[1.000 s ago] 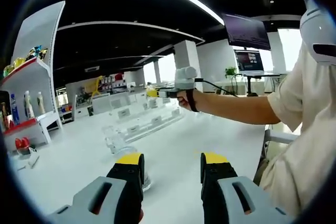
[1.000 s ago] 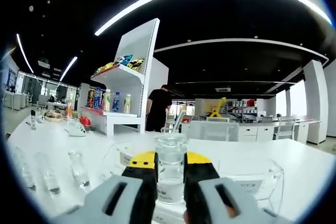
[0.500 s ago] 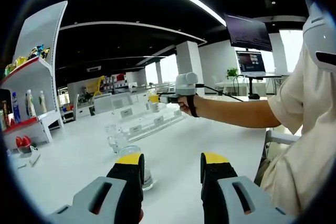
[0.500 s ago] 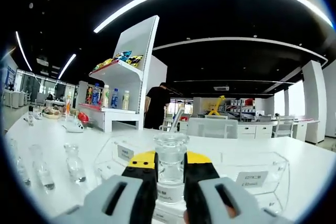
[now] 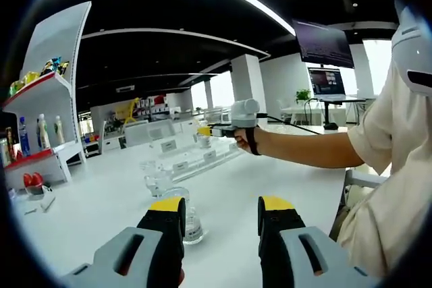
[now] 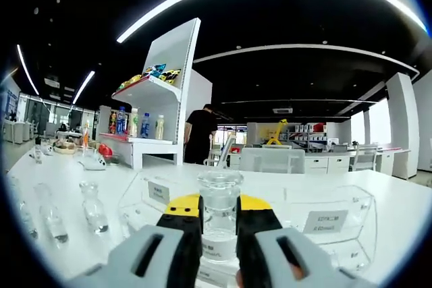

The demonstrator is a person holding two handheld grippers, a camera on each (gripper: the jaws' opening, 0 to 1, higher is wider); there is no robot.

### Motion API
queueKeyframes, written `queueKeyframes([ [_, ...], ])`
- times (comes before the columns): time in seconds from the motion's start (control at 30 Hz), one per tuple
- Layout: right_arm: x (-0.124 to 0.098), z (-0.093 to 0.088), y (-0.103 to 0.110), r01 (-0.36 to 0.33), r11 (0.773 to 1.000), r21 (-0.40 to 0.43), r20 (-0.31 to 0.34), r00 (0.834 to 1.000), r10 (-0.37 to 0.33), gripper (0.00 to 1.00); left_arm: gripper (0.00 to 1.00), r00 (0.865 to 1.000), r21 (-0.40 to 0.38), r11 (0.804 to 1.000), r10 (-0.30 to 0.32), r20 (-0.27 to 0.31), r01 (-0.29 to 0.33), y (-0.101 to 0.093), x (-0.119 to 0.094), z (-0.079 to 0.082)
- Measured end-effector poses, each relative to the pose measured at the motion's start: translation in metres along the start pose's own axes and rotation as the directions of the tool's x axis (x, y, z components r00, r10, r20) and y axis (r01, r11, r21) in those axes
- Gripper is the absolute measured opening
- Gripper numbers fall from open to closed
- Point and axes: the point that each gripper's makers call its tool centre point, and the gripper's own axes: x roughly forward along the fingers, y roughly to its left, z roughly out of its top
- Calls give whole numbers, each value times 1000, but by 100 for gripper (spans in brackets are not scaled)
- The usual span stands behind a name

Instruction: Identify the label on the chemical reagent bottle, grasp the chemical reagent bottle, and place it in the designated position on the reagent rack

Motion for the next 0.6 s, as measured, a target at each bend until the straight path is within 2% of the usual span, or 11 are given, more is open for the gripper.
queueKeyframes([
  [0.17, 6, -4, -6, 4, 1000, 12, -3, 1000, -4, 18, 44, 1000, -1, 1000, -6, -3, 6, -2, 2, -2],
  [0.6, 12, -21, -5, 3, 1000, 12, -25, 1000, -2, 18, 44, 1000, -5, 1000, 4, 0, -4, 0, 1, 0],
])
